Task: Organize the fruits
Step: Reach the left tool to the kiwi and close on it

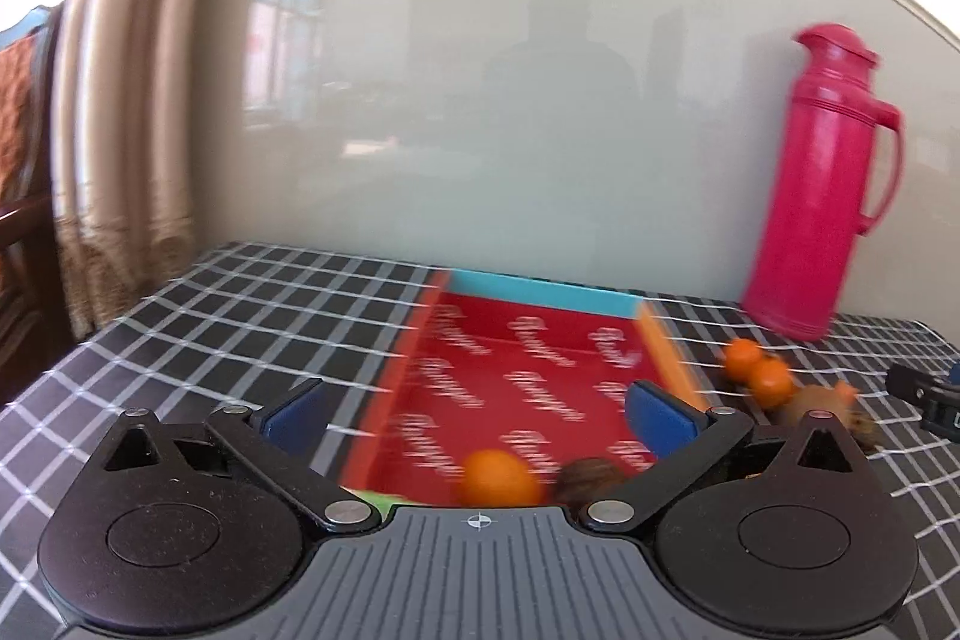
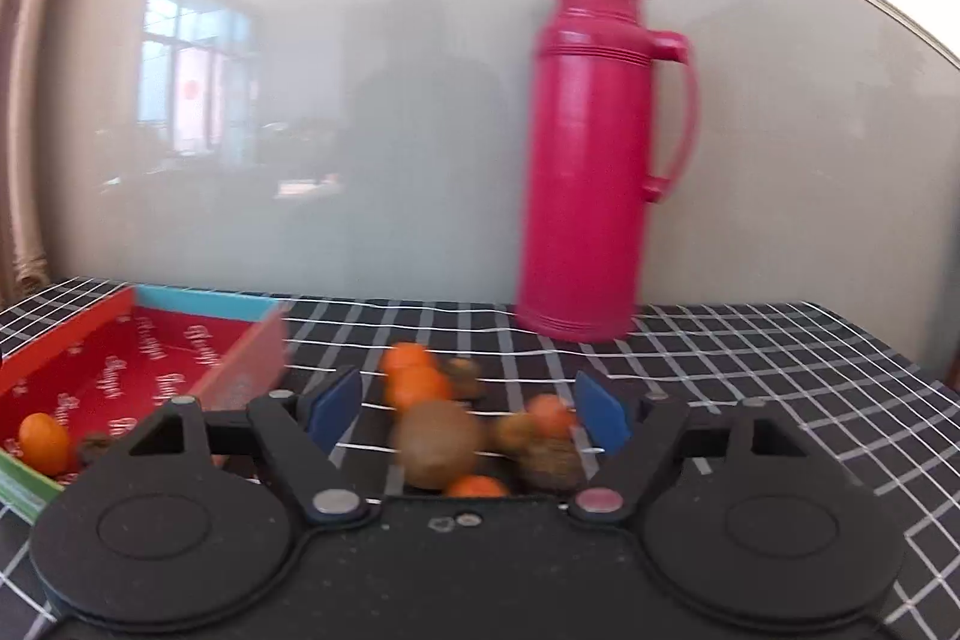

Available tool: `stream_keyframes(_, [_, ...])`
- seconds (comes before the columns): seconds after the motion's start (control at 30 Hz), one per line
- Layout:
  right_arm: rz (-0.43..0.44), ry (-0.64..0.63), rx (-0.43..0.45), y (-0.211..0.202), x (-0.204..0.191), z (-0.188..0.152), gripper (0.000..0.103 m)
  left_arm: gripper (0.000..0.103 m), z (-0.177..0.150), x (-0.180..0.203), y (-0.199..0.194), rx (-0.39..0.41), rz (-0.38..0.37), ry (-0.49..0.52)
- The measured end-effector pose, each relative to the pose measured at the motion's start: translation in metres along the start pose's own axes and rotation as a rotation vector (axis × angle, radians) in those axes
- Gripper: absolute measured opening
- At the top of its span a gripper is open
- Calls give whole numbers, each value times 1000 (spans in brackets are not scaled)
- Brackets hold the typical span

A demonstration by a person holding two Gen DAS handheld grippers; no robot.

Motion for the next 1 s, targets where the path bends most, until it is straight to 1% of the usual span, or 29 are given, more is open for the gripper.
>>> stream_keyframes(0.03, [-15, 12, 3, -1, 10, 1, 80, 103, 1, 11, 1, 4, -16, 12])
stream_keyframes(0.17, [-64, 44, 9, -5, 44, 4, 80, 103, 3, 51, 0, 16, -78, 58])
stream_keyframes(0.23, [-87, 72, 11, -7, 62, 5, 81, 103, 2, 74, -1, 10, -128, 70])
stream_keyframes(0.37, [-117, 108, 13, -11, 88, 6, 81, 103, 1, 107, -4, 18, -173, 103])
stream_keyframes(0.5, [-136, 111, 16, -15, 105, 5, 81, 103, 3, 134, -2, 19, -204, 131])
stream_keyframes(0.67, [-181, 114, -1, -14, 127, 1, 81, 103, 1, 160, 9, -15, -248, 122])
stream_keyframes(0.8, [-206, 128, 2, -17, 143, 0, 81, 103, -3, 187, 19, -41, -284, 141])
stream_keyframes(0.9, [-218, 129, -3, -18, 152, -2, 81, 103, -4, 202, 27, -43, -286, 157])
stream_keyframes(1.0, [-231, 134, -5, -18, 160, -3, 82, 103, -6, 214, 40, -72, -292, 154])
Point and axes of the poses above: each gripper's, at about its wrist camera, not at the fingertips, and y roughly the way its jaws point, x to its right, z to its top, the point moved 6 cm from there along y, roughly the way its jaws point, and after that the axes turned 8 degrees about y, right-handed, at the moved point
